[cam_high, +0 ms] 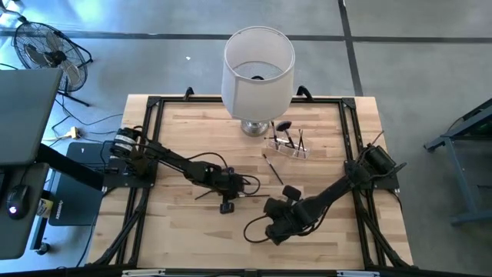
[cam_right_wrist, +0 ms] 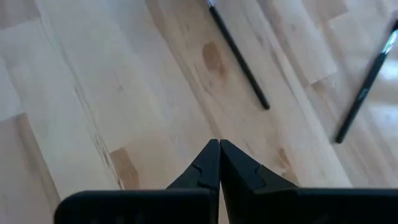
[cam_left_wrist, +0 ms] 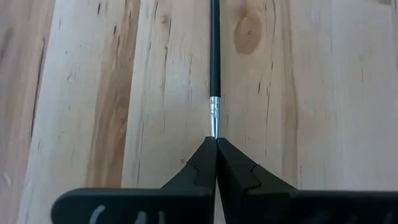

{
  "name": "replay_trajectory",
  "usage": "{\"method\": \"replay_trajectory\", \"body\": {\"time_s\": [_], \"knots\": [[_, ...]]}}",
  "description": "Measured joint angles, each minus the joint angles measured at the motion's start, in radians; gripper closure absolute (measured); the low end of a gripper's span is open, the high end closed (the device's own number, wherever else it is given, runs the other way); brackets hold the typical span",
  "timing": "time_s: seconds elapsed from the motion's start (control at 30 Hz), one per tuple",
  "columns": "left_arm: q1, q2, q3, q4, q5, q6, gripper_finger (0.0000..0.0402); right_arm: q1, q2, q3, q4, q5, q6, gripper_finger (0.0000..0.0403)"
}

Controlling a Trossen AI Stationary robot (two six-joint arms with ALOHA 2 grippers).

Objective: Put items in baskets/containers
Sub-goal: Put the eyeshadow brush into the transparent organizer

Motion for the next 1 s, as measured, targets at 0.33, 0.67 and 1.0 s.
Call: {"method": "replay_trajectory", "body": {"time_s": [0.33,0.67,1.0], "knots": [[0.042,0.002,0.058,-0.033,0.047,-0.075,0.0401,0.079,-0.152,-0.390,0.568,0.101,0.143,0.0402],[0.067,-0.001,0.102,-0.032,0.098,-0.210,0.0401,0.086,-0.444,-0.799,0.879,0.114,0.024,0.0402],[0.099,-0.003,0.129,-0.033,0.156,-0.365,0.0401,-0.073,-0.496,-0.742,0.811,-0.015,-0.666,0.0363]]}}
